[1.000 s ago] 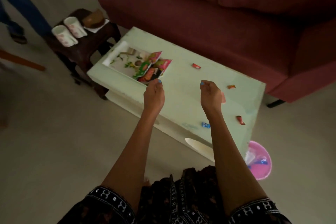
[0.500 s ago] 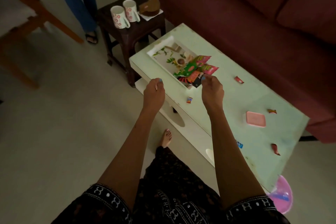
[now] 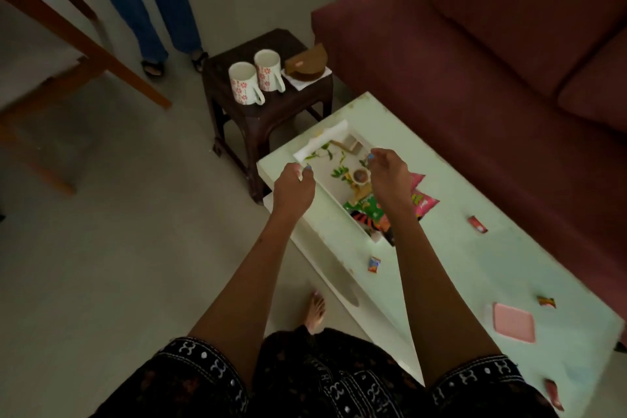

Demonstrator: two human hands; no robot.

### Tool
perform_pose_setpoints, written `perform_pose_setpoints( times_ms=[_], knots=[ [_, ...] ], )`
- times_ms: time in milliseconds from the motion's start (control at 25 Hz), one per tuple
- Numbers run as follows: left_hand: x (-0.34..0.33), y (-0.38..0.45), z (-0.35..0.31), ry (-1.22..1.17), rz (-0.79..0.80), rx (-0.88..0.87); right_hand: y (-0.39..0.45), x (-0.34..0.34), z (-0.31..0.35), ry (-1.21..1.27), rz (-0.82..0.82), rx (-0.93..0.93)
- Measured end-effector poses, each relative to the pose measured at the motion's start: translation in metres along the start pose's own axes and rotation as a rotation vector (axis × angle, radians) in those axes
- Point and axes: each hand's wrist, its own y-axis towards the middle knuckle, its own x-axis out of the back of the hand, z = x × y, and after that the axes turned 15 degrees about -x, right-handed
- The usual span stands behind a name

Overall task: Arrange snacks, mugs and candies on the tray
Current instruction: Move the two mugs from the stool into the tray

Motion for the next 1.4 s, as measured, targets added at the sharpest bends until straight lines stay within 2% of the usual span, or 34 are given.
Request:
perform_pose_setpoints(
  times_ms=[320, 560, 720, 920, 1120, 1240, 1400],
  knots=[
    [0.026, 0.121, 0.009, -0.078, -0.102, 0.124, 0.091, -0.052, 0.077, -0.077, 0.074, 0.1],
    [0.059, 0.243, 0.031, 0.057, -0.097, 0.147, 0.17, -0.125, 0.142, -0.13, 0.137, 0.106],
    [0.082, 0.323, 0.049, 0.143, -0.119, 0.103, 0.228, -0.184, 0.183, -0.331, 0.21, 0.167],
    [0.093, 0.4, 0.077, 0.325, 0.021, 0.065, 0.294, -0.258, 0.222, -0.475, 0.333, 0.218],
    [0.085, 0.435, 0.104, 0.509, 0.253, 0.155, 0.336, -0.316, 0.236, -0.851, 0.399, 0.326],
    [0.081, 0.441, 0.117, 0.53, 0.252, 0.131, 0.348, -0.338, 0.235, -0.97, 0.431, 0.327],
    [0.082, 0.447, 0.125, 0.538, 0.218, 0.096, 0.356, -0.349, 0.232, -0.971, 0.436, 0.349]
  ],
)
